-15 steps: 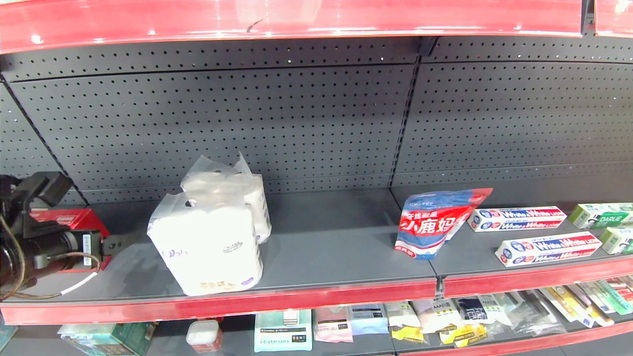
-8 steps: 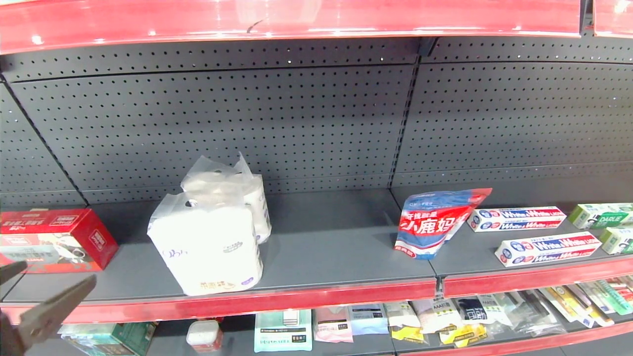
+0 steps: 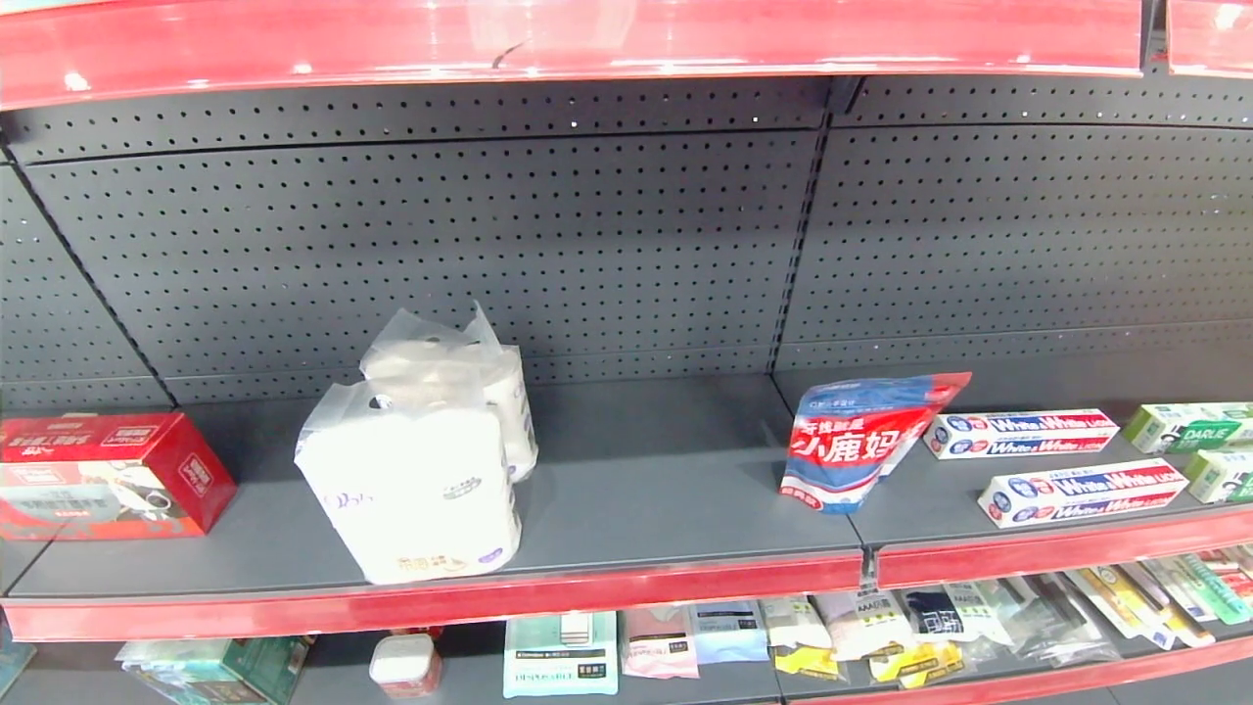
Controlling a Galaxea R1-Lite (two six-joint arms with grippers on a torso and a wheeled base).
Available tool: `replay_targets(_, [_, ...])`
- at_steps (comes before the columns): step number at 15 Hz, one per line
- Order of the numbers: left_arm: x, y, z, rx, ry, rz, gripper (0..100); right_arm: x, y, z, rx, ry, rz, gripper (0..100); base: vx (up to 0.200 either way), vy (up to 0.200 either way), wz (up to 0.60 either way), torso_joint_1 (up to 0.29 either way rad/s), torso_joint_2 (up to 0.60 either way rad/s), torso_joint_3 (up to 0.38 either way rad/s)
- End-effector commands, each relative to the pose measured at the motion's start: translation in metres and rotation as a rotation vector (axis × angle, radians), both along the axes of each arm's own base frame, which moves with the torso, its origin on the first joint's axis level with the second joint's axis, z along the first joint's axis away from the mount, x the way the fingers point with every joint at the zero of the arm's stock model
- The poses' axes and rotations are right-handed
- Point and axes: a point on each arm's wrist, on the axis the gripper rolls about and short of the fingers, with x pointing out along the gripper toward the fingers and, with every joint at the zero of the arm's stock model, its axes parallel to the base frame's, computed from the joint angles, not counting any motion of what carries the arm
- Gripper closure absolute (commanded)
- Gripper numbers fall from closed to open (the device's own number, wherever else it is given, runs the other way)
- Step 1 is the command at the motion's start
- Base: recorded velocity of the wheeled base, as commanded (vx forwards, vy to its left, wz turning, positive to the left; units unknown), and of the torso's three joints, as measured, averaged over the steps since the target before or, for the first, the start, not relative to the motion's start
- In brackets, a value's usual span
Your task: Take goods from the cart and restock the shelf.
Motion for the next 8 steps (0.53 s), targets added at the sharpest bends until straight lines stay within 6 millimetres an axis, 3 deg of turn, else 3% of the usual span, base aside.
replay_targets(1, [0.0038, -0.0021, -0.0182, 0.023, -0.001, -0.117, 0, 0.0001, 0.0, 0.0, 0.0, 0.002, 0.0, 0, 0.0, 0.0, 0.0, 0.0, 0.0, 0.0])
replay_targets(6, [0.0037, -0.0018, -0.0195, -0.01, 0.007, -0.099, 0, 0.0001, 0.0, 0.0, 0.0, 0.002, 0.0, 0, 0.0, 0.0, 0.0, 0.0, 0.0, 0.0])
replay_targets(8, [0.0036, -0.0013, -0.0193, -0.01, 0.005, -0.076, 0, 0.0001, 0.0, 0.0, -0.005, 0.002, 0.001, 0, 0.0, 0.0, 0.6, 0.0, 0.0, 0.007])
